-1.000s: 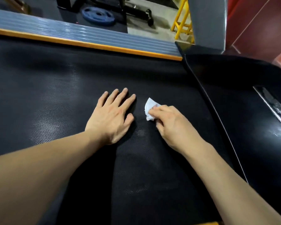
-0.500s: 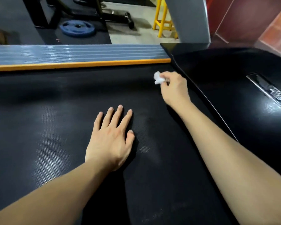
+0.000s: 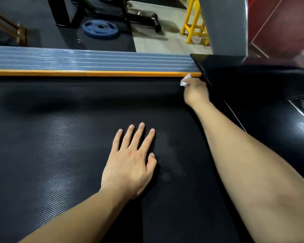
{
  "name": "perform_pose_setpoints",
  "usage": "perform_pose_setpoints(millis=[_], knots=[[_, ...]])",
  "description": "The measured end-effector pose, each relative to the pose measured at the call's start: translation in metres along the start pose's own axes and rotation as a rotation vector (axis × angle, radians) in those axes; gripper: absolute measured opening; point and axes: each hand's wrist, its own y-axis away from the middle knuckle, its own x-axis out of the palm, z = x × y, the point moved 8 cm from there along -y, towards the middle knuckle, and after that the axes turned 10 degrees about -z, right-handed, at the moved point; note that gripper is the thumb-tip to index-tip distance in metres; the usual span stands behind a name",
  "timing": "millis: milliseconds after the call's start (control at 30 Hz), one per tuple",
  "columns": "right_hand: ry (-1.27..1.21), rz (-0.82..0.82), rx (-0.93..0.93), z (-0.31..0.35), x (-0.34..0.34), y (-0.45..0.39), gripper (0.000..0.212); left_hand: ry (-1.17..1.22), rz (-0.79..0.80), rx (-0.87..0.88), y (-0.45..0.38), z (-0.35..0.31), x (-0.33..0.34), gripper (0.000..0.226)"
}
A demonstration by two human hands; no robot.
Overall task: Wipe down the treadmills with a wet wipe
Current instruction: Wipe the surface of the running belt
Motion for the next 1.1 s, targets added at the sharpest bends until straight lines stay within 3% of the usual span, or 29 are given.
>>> perform_pose_setpoints(millis=[167,300,533,600,667,733,767,833,967,1033,1100], knots=[[-0.248,0.227,-0.410,0.082,0.022,0.063,0.032,0.001,0.004,0.002,-0.001,0.000,-0.001,0.067],[-0.112,0.298,-0.499,0.074,0.013,0.051,0.032,-0.013,0.007,0.004,0.000,0.000,-0.001,0.067],[0.087,0.170,-0.413,0.058,0.015,0.026,0.030,0.003,0.002,-0.009,0.000,0.001,-0.002,0.068],[0.196,0.087,-0.312,0.032,0.004,0.001,0.017,0.010,0.000,-0.011,-0.001,0.001,-0.001,0.067],[0.269,-0.047,-0.131,-0.005,-0.010,-0.020,0.025,0.011,-0.005,-0.013,0.000,0.000,0.000,0.067],[0.186,-0.100,0.061,-0.023,-0.013,-0.025,0.027,0.015,-0.008,-0.015,0.000,0.000,0.000,0.067],[0.151,-0.092,0.074,-0.014,-0.009,-0.022,0.026,0.015,-0.010,-0.013,-0.001,0.000,0.000,0.067],[0.081,-0.001,-0.012,0.025,0.008,-0.007,0.025,0.015,0.001,-0.009,-0.001,0.000,0.002,0.067],[-0.036,0.167,-0.428,0.104,0.033,0.047,0.029,-0.001,0.004,-0.012,-0.001,0.001,-0.001,0.068],[-0.014,0.165,-0.561,0.099,0.026,0.046,0.028,0.000,0.010,-0.005,-0.001,0.000,-0.001,0.068],[0.113,0.096,-0.473,0.053,0.015,0.013,0.021,-0.007,0.005,-0.002,-0.001,0.000,0.000,0.067]])
